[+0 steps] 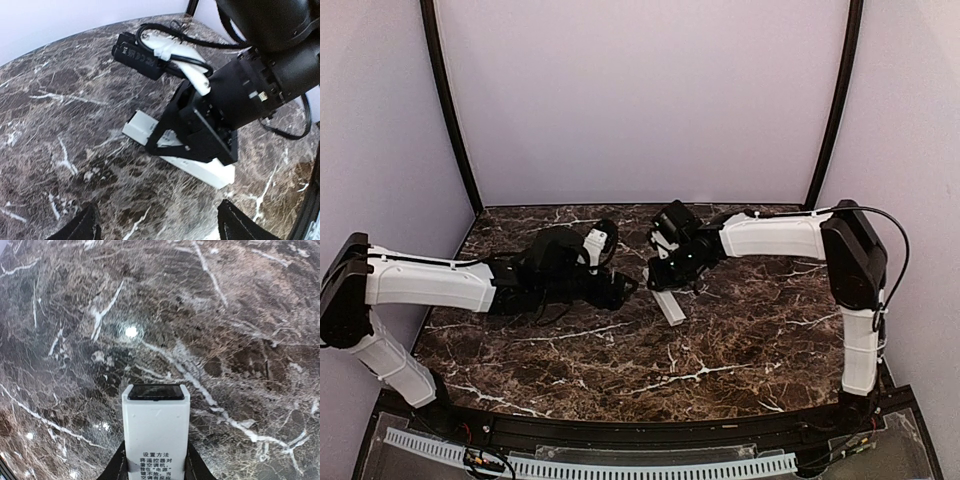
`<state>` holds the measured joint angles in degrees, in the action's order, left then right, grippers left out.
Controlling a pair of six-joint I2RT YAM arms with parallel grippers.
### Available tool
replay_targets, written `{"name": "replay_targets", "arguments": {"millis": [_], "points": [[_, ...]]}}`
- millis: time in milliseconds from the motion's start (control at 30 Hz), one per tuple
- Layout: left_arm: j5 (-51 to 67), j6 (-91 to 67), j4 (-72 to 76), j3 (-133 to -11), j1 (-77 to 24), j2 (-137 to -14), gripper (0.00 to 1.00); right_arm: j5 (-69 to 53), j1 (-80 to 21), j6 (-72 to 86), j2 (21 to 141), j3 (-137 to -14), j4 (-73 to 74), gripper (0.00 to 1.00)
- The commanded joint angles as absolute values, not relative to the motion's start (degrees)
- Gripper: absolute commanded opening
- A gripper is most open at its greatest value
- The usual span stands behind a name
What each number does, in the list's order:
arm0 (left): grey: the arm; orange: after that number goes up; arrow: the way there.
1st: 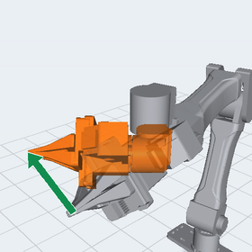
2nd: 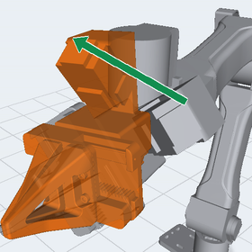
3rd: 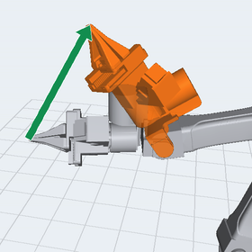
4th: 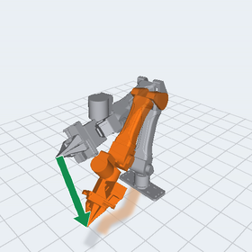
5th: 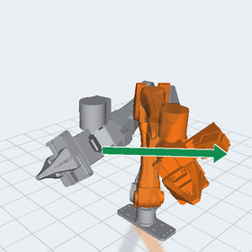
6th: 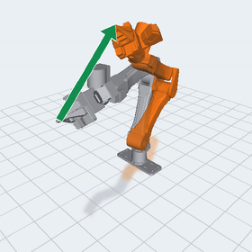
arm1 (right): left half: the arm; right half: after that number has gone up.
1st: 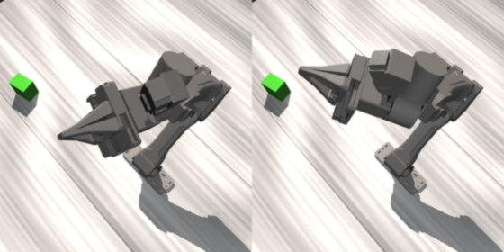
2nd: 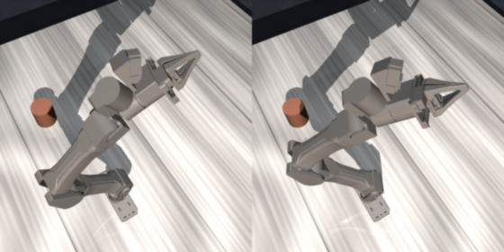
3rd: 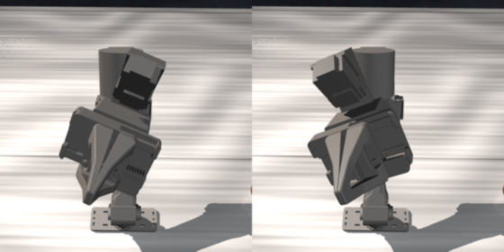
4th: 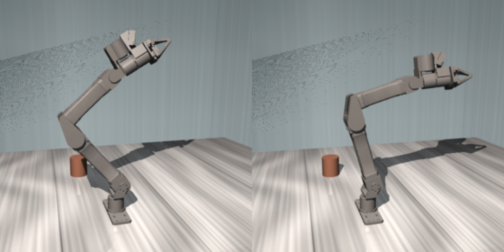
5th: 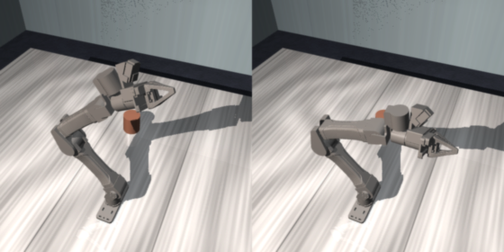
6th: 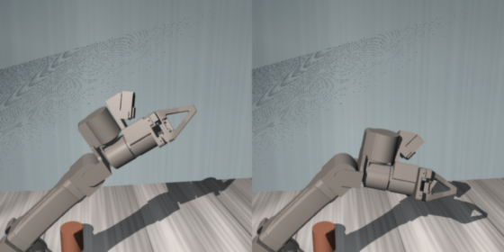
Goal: Load the batteries into the remote control
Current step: Pass from the right arm to the left
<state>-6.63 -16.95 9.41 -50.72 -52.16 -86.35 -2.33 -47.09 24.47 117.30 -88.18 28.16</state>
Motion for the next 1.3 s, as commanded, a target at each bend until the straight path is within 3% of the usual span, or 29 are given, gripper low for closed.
{"name": "replay_targets", "arguments": {"millis": [0, 233, 567, 1033, 1267], "points": [[4.52, -25.07, 17.18, -52.92, -49.67, -89.36, 0.82, -0.26, -45.19, 28.11, 112.54, -87.28, 22.37, 0.00], [14.39, -36.47, 29.67, -53.90, -47.23, -99.50, 0.98, 1.53, -44.47, 28.77, 111.17, -87.41, 18.90, 0.00], [16.46, -38.91, 34.61, -55.69, -47.08, -104.02, 0.99, 0.49, -44.44, 29.13, 110.92, -88.07, 16.70, 0.00], [16.29, -41.33, 32.10, -60.18, -47.06, -108.38, 0.68, -1.96, -45.07, 30.43, 110.04, -87.69, 13.44, 0.00], [15.35, -42.22, 31.07, -60.66, -47.03, -108.81, 0.64, -2.04, -45.79, 30.30, 110.36, -88.34, 13.09, 0.00]]}}
